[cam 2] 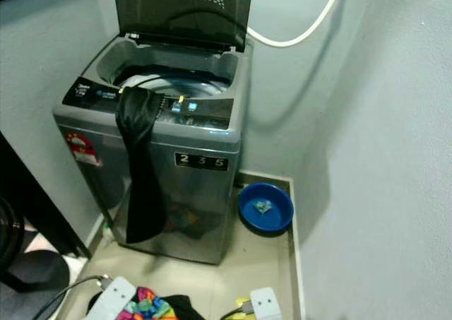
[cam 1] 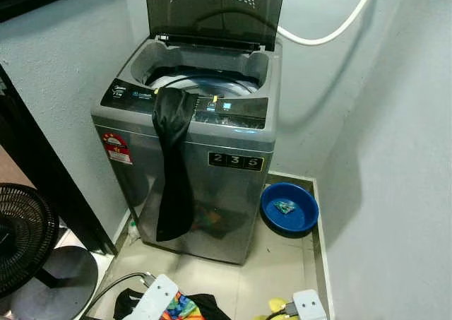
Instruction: Clothes washing
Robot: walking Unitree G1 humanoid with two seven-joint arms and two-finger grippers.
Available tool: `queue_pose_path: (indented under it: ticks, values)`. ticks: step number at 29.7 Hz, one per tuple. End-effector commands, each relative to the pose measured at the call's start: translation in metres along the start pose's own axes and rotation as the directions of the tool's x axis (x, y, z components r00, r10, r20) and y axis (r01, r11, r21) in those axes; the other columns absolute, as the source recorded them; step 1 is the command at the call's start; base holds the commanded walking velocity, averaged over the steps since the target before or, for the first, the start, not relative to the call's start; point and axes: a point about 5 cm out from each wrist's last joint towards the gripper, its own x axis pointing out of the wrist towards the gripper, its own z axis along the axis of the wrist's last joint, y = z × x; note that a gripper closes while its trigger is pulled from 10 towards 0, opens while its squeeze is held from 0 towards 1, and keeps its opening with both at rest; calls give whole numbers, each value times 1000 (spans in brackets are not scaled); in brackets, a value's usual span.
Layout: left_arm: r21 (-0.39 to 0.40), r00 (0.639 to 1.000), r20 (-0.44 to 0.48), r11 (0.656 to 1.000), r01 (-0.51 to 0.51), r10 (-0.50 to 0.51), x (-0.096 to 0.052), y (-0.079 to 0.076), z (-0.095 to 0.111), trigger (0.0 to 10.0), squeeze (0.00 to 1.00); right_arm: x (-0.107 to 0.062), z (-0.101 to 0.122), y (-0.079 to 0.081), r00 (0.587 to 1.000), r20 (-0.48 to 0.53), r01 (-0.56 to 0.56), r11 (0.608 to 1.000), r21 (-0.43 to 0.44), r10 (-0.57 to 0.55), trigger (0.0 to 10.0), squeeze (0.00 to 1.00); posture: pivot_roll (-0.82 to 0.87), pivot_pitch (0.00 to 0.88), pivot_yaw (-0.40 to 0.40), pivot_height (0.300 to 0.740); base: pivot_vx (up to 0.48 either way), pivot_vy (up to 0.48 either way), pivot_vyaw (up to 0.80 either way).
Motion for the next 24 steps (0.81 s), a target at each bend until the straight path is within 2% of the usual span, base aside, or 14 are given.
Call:
queue_pose_path:
  ticks: [1, 8, 10, 16, 19, 22, 24]
  values:
    - [39, 1000, -26, 999, -1, 2, -1, 2, -7, 10000, 0, -2, -6, -5, 1000, -24, 7, 998, -65, -9, 10000, 0, 42, 0, 8, 740, 0, 0, 0]
    - [48, 997, -75, 998, -27, 31, -6, 11, -21, 10000, 0, -3, -13, -11, 998, -60, 22, 996, -92, -27, 10000, 0, 51, 0, 18, 740, 0, 0, 0]
    - [94, 997, -78, 996, -7, 14, -7, 9, -24, 10000, 0, -3, -12, -9, 999, -51, 0, 992, -126, -7, 10000, 0, 58, 0, 20, 740, 0, 0, 0]
    - [98, 995, -100, 995, -1, 11, -9, 4, -32, 10000, 0, -5, -16, -5, 998, -60, 0, 994, -107, -6, 10000, 0, 62, 0, 15, 740, 0, 0, 0]
    - [77, 993, -110, 997, -31, 39, -11, 6, -36, 10000, 0, -6, -20, 4, 997, -65, -44, 990, -137, 35, 10000, 0, 76, 0, 8, 740, 0, 0, 0]
    - [-12, 988, -122, 995, -97, 95, -13, 18, -39, 10000, 0, -7, -22, 8, 997, -69, -43, 994, -97, 36, 10000, 0, 97, 0, -10, 740, 0, 0, 0]
    - [-70, 987, -112, 990, -119, 111, -13, 22, -38, 10000, 0, -5, -18, 11, 996, -58, -74, 987, -143, 66, 10000, 0, 106, 0, -16, 740, 0, 0, 0]
